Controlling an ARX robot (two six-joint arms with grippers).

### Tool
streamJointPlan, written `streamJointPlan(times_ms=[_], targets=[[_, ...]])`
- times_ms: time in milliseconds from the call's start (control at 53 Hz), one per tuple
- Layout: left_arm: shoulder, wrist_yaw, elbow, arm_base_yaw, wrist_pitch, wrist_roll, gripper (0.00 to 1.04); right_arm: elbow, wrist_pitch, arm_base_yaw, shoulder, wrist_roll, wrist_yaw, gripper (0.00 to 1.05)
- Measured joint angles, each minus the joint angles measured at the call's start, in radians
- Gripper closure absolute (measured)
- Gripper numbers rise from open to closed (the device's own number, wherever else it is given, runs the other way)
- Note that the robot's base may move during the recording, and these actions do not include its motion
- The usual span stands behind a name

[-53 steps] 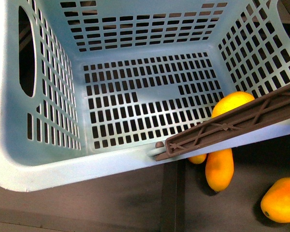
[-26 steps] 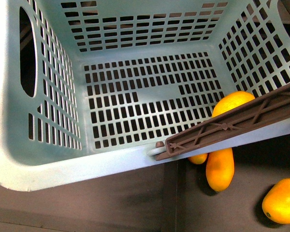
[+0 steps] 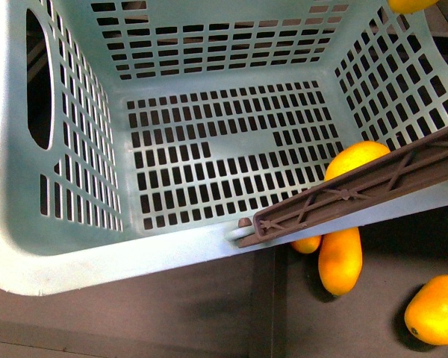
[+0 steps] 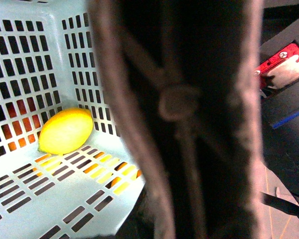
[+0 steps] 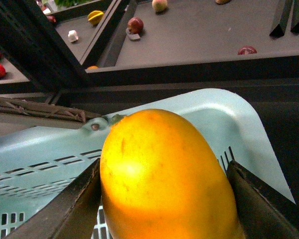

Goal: Pick lemon and mango into basket

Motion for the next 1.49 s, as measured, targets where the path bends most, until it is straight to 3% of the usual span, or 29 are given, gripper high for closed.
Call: streamJointPlan(times_ms=[151,491,604,680,793,1038,1491], targets=[[0.000,0.000,0.000,0.000,0.000,0.000,1.01,-0.020,0.008,-0.011,-0.043,0.014,0.061,0.07],[0.002,0.001,-0.003,0.000,-0.001,-0.006,1.01,-0.192,-0.054,-0.136,-0.327,-0.034,0.248,0.09],[0.002,-0.003,-0.003,0.000,-0.001,-0.004,1.01,-0.313,0.179,-0.170,-0.383,-0.169,0.090,0.25],[0.002,-0.001,-0.003,0.000,0.000,0.000,1.01,-0.404,0.265,-0.176,-0.418,-0.221,0.061,0.38],[0.002,0.004,-0.003,0.000,0.000,-0.009,1.01,-0.501,0.307,-0.190,-0.467,-0.251,0.055,0.53],[0.002,0.001,-0.003,0.000,0.000,-0.006,1.01,-0.688,0.350,-0.266,-0.601,-0.274,-0.015,1.01],[0.002,0.000,-0.003,0.000,0.000,-0.006,1.01,-0.861,0.292,-0.268,-0.835,-0.279,-0.023,1.03]])
